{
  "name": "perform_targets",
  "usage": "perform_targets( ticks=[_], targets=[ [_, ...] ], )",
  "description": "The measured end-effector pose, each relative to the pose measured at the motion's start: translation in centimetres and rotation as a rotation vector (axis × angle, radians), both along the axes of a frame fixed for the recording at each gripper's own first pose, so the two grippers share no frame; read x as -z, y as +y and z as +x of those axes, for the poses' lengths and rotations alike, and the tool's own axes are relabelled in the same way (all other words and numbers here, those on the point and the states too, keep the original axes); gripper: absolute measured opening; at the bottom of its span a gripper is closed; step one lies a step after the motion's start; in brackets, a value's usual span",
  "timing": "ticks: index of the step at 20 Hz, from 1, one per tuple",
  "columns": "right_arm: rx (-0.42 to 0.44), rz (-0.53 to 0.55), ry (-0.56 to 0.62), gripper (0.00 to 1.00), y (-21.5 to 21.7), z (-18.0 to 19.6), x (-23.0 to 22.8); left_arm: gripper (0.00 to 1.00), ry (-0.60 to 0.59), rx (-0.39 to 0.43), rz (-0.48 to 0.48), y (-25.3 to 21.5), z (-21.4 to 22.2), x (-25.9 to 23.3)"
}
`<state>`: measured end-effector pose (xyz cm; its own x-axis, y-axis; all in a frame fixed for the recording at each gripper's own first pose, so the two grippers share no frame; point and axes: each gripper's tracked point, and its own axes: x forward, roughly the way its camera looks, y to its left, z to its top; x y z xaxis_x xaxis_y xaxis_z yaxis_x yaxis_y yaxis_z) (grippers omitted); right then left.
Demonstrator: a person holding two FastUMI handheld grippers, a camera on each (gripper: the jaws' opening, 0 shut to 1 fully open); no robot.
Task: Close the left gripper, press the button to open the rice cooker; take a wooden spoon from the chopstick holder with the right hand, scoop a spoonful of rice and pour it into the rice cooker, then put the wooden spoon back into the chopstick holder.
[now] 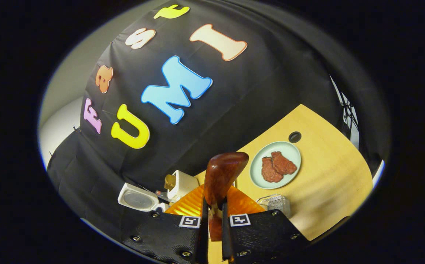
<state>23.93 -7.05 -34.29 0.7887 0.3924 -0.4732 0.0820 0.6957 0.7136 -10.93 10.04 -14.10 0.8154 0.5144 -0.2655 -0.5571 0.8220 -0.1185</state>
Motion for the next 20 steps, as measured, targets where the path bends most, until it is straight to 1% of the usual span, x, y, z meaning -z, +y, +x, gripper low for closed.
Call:
perform_targets(
  ticks=[2, 4, 6, 9, 13, 16, 18, 20],
  targets=[
    [0.01, -0.032, 0.033, 0.15, -1.5, 0.1, 3.0, 0.88, 0.037, 0.005, -0.024, -3.3, 0.9, 0.7],
    [0.034, -0.057, 0.027, 0.15, -2.4, 1.0, 4.7, 0.88, 0.072, 0.036, 0.007, -5.4, 1.9, 0.5],
    [0.044, -0.094, 0.036, 0.15, -2.3, 1.5, 6.8, 0.88, 0.133, 0.045, 0.036, -5.7, 2.3, 1.2],
    [0.033, -0.147, 0.027, 0.15, -1.6, 2.2, 8.8, 0.89, 0.142, 0.025, 0.044, -5.6, 2.3, 0.8],
    [0.013, -0.204, 0.024, 0.15, -0.7, 2.4, 10.6, 0.89, 0.176, 0.013, 0.049, -5.1, 2.5, 1.8],
    [-0.012, -0.272, -0.006, 0.15, -0.1, 2.4, 11.4, 1.0, 0.183, -0.003, 0.056, -4.7, 2.8, 1.7],
    [-0.034, -0.329, -0.029, 0.15, 0.2, 2.2, 11.8, 1.0, 0.196, 0.003, 0.082, -4.7, 3.2, 1.9],
    [-0.06, -0.41, -0.042, 0.16, 0.3, 1.8, 12.6, 0.88, 0.205, 0.012, 0.104, -4.9, 4.0, 1.9]
  ],
)
